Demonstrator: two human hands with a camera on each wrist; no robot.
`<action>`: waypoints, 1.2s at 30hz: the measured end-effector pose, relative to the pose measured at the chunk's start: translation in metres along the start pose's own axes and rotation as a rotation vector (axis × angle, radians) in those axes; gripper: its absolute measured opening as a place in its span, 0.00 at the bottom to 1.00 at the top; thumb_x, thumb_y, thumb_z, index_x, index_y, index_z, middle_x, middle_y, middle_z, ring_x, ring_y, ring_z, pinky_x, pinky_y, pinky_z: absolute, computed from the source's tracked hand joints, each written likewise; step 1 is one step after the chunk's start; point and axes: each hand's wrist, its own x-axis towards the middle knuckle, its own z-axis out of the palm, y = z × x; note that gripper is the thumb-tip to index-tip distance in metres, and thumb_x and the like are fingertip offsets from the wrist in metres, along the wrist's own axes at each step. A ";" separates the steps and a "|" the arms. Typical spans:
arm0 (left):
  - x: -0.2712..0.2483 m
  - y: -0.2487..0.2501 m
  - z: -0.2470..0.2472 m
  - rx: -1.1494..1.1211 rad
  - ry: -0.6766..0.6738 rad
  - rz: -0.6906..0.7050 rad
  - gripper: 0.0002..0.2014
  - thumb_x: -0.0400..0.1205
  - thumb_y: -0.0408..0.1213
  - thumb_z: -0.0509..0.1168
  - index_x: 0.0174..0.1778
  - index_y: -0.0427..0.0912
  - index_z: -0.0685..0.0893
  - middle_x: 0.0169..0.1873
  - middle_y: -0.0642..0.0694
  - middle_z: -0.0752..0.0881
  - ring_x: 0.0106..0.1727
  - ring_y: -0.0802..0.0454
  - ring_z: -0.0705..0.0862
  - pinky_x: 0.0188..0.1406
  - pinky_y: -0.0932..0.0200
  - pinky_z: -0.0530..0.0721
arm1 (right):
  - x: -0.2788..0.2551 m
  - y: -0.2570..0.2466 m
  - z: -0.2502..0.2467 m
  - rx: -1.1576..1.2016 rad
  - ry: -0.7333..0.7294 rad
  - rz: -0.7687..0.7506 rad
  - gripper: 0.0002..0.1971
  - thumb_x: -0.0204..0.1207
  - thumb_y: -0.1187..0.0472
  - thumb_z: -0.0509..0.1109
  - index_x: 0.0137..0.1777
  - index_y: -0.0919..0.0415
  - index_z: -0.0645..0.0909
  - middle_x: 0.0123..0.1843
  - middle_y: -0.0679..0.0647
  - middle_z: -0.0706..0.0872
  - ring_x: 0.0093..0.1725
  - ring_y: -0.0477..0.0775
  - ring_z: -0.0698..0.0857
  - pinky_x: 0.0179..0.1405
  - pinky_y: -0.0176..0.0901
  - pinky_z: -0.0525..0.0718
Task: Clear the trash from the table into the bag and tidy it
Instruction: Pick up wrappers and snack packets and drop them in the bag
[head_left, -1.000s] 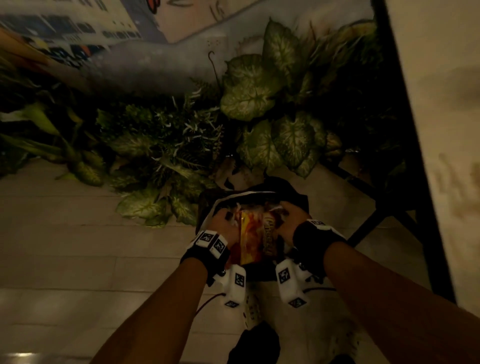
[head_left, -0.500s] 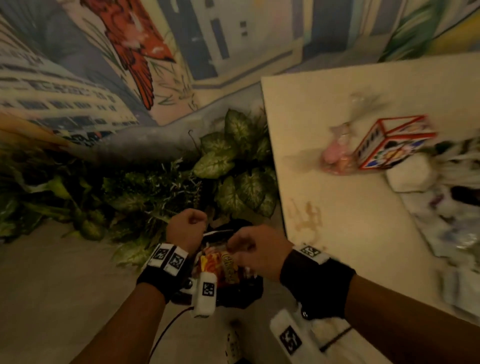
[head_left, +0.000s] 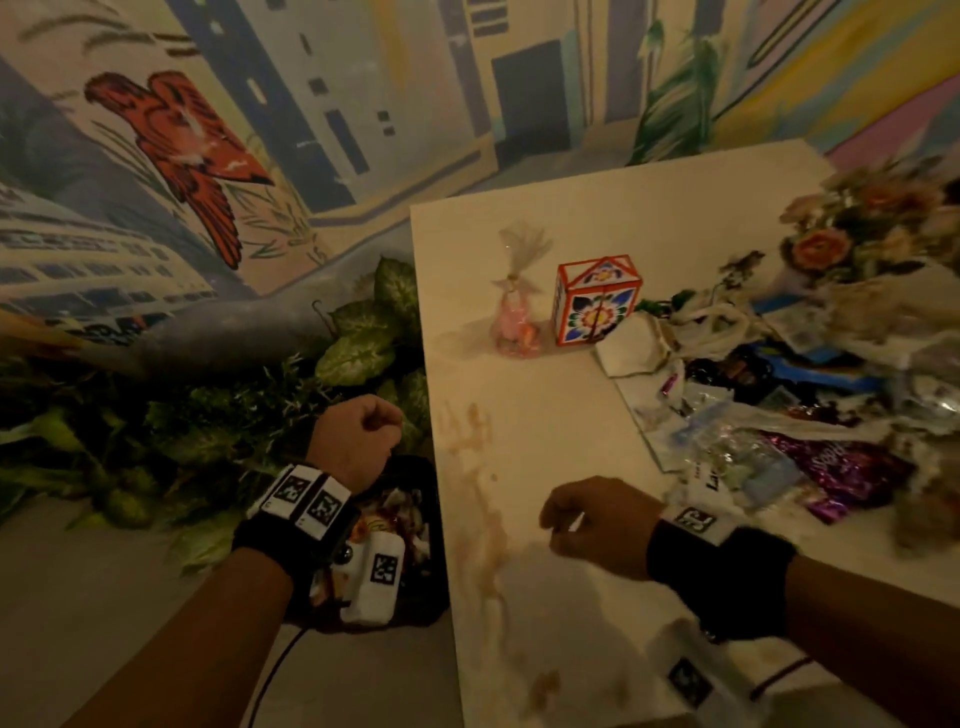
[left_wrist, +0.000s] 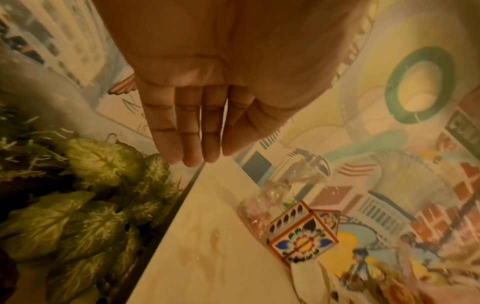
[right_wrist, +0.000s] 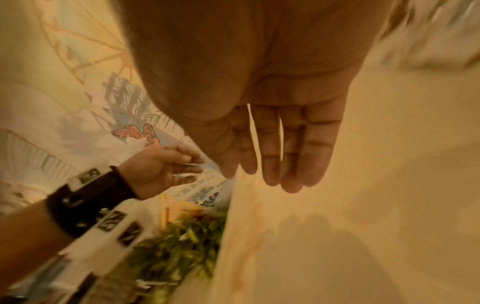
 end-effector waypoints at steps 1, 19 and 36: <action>0.002 0.005 0.004 0.021 -0.014 0.018 0.08 0.75 0.30 0.70 0.37 0.50 0.85 0.39 0.47 0.88 0.44 0.48 0.87 0.49 0.44 0.88 | -0.006 0.013 -0.011 -0.059 0.060 0.018 0.12 0.76 0.51 0.69 0.58 0.50 0.81 0.57 0.46 0.86 0.54 0.47 0.83 0.50 0.34 0.77; 0.018 0.164 0.172 0.262 -0.225 0.284 0.29 0.77 0.39 0.68 0.75 0.49 0.70 0.70 0.45 0.75 0.69 0.48 0.75 0.69 0.55 0.74 | -0.044 0.158 -0.158 -0.171 0.365 0.304 0.18 0.77 0.54 0.69 0.66 0.54 0.76 0.65 0.52 0.80 0.60 0.56 0.80 0.59 0.45 0.79; 0.033 0.223 0.264 0.639 -0.192 0.070 0.43 0.75 0.64 0.61 0.79 0.65 0.42 0.81 0.38 0.49 0.79 0.31 0.55 0.70 0.33 0.67 | 0.015 0.195 -0.185 -0.560 0.227 0.172 0.50 0.66 0.44 0.77 0.80 0.38 0.46 0.84 0.54 0.42 0.81 0.67 0.50 0.74 0.66 0.66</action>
